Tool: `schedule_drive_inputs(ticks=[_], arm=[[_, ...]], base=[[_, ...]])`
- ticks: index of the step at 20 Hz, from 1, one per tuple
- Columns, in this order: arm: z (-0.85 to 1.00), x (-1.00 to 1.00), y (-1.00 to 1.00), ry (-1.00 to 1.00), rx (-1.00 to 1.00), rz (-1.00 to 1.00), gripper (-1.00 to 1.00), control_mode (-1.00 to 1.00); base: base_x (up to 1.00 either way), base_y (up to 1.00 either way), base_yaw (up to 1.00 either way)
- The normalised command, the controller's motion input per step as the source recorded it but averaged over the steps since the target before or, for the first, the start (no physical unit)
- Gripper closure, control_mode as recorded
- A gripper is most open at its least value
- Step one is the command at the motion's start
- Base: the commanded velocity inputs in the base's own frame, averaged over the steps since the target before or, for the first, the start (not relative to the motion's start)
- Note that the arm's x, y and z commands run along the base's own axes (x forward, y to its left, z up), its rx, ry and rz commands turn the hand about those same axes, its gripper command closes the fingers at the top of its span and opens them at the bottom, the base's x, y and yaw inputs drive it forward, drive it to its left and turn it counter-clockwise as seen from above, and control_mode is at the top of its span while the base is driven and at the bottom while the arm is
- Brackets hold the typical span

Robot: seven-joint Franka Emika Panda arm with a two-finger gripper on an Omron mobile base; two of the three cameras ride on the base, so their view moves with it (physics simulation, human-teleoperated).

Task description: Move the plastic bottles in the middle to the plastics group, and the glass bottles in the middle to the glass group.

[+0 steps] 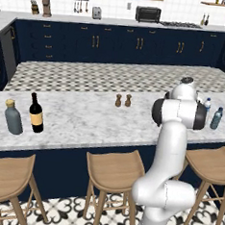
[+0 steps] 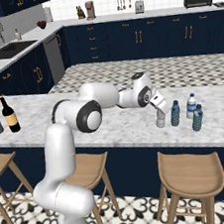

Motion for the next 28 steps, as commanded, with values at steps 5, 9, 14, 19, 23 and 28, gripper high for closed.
schedule_drive_inputs(ticks=[5,9,14,19,23,28], arm=[[0.0,0.0,-0.05,0.0,0.0,0.0,-1.0,-1.0],[0.0,0.0,0.0,0.0,0.0,0.0,-1.0,-1.0],[0.07,0.0,0.0,0.0,-0.01,0.0,-1.0,-1.0],[0.47,-0.04,0.0,-0.01,0.0,0.0,-1.0,-1.0],[0.71,-0.2,0.07,-0.1,0.0,0.01,-1.0,-1.0],[0.17,-0.16,0.39,-0.05,0.0,0.05,-1.0,-1.0]], base=[[0.0,0.0,0.0],[0.0,0.0,0.0],[0.0,0.0,0.0],[0.0,0.0,0.0],[0.0,0.0,0.0],[0.0,0.0,0.0]])
